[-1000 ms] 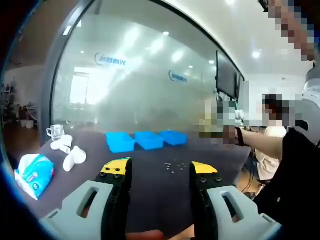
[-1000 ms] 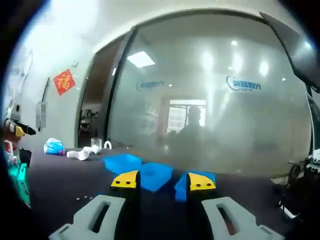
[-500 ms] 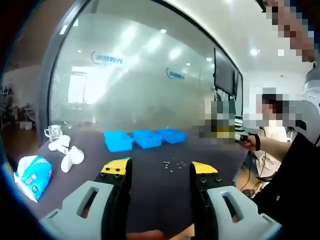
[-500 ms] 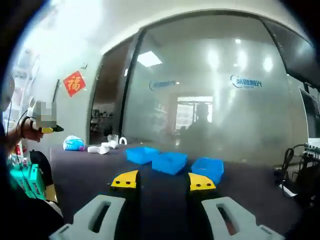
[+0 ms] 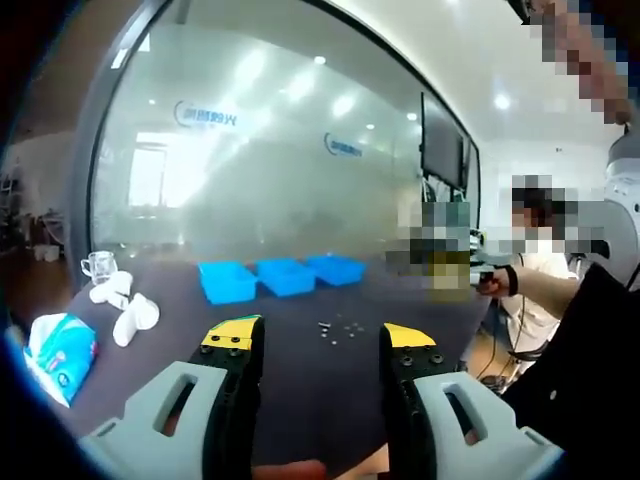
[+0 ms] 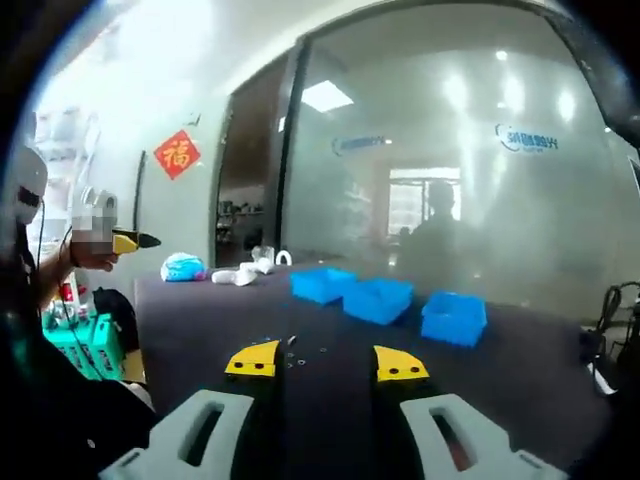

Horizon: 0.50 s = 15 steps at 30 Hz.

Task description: Sort the screws, nuts, and washers into the corresponding bins

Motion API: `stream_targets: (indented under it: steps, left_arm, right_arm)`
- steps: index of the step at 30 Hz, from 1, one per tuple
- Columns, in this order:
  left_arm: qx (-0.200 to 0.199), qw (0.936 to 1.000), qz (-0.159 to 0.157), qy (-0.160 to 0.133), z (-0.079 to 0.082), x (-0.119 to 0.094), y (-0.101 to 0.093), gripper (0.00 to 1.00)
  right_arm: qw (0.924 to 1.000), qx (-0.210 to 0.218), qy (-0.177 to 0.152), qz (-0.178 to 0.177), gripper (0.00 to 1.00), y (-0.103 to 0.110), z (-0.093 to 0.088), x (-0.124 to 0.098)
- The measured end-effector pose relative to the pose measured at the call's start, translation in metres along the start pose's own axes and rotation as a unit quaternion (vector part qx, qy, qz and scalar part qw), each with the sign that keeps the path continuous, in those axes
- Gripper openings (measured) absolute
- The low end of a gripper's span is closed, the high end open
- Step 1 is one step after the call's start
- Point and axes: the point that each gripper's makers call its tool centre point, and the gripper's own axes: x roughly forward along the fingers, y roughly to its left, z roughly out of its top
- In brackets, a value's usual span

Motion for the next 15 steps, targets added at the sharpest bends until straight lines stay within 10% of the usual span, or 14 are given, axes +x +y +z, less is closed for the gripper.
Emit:
stream_targets:
  steps: [6, 15]
  left_arm:
    - [-0.004, 1.0, 0.006, 0.001, -0.002, -0.002, 0.003, 0.46]
    - [-0.005, 0.9999, 0.012, -0.003, -0.001, -0.006, 0.006, 0.46]
  right_arm:
    - [0.9981, -0.013, 0.015, 0.058, 0.29, 0.026, -0.001, 0.003]
    - [0.9981, -0.004, 0.034, 0.051, 0.29, 0.026, -0.001, 0.004]
